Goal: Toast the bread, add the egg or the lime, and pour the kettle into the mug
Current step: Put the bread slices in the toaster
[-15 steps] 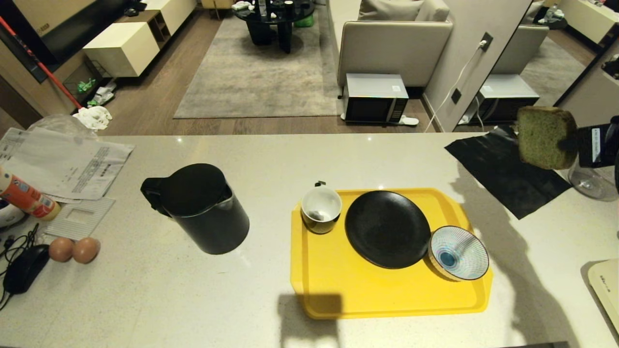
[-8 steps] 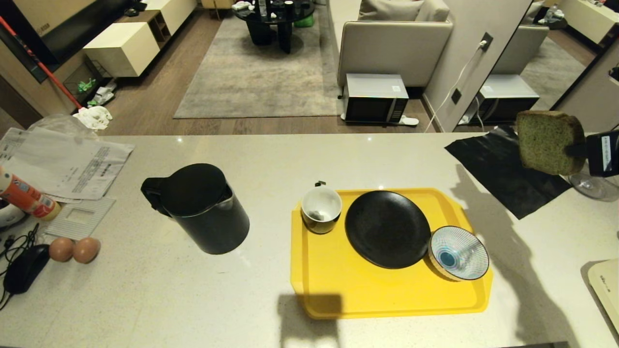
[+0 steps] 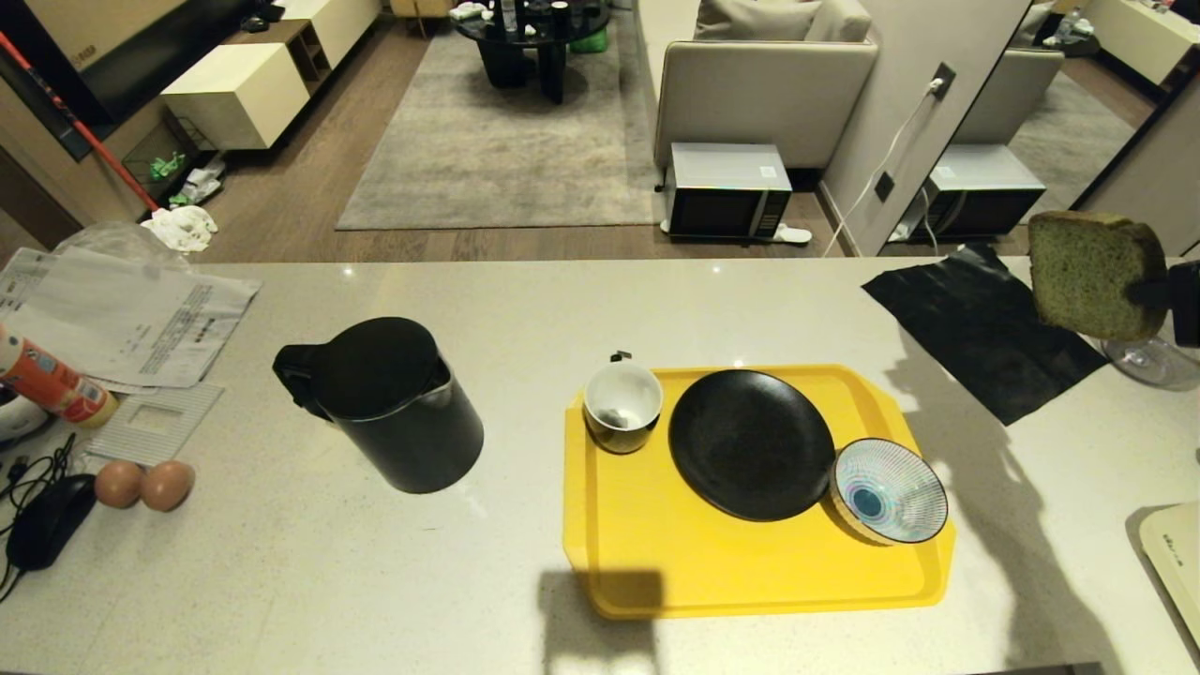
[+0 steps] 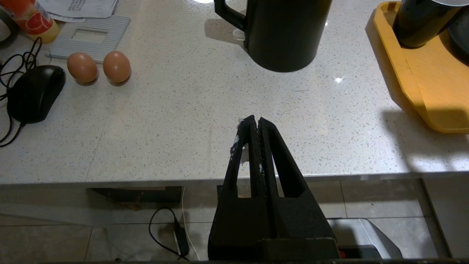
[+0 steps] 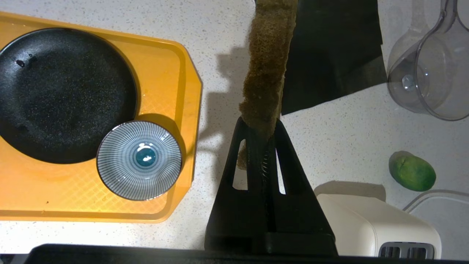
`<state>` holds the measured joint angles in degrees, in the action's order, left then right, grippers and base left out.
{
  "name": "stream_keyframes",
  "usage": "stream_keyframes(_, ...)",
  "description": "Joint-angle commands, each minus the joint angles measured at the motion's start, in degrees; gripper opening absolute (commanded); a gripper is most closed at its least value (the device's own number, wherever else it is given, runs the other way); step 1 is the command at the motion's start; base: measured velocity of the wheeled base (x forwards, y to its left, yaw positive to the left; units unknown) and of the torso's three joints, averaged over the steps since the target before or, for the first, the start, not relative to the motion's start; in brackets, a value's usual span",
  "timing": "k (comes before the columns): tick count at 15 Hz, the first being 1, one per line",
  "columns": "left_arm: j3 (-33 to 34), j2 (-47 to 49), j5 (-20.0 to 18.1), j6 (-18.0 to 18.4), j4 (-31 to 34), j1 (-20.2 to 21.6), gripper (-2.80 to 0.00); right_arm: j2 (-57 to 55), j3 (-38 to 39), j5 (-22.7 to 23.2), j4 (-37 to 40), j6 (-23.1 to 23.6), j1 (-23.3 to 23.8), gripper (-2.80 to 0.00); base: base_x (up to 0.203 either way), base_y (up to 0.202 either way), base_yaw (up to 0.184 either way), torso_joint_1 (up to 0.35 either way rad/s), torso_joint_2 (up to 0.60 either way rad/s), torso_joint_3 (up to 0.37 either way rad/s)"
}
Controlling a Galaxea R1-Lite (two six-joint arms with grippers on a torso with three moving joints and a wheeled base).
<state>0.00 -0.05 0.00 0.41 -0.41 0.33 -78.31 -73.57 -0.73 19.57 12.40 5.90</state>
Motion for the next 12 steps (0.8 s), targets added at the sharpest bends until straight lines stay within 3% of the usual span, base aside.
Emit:
stream_keyframes(1,0.0,0.0,0.0,0.0,0.0,0.0,-2.8,0.5,0.0,0.1,0.1,0.0,0.1,-2.8,0.0,0.0,0.0,0.0,0.0,0.0)
stream_keyframes(8,0.0,0.0,0.0,-0.1,0.0,0.0,-2.8,0.5,0.1,0.6,0.0,-0.2,0.1,-2.8,0.001,0.0,-0.008,0.0,0.0,0.0)
stream_keyframes(12,0.0,0.0,0.1,0.0,0.0,0.0,-2.8,0.4,0.1,0.7,0.0,-0.3,0.0,-2.8,0.003,0.008,-0.159,0.002,0.0,-0.001)
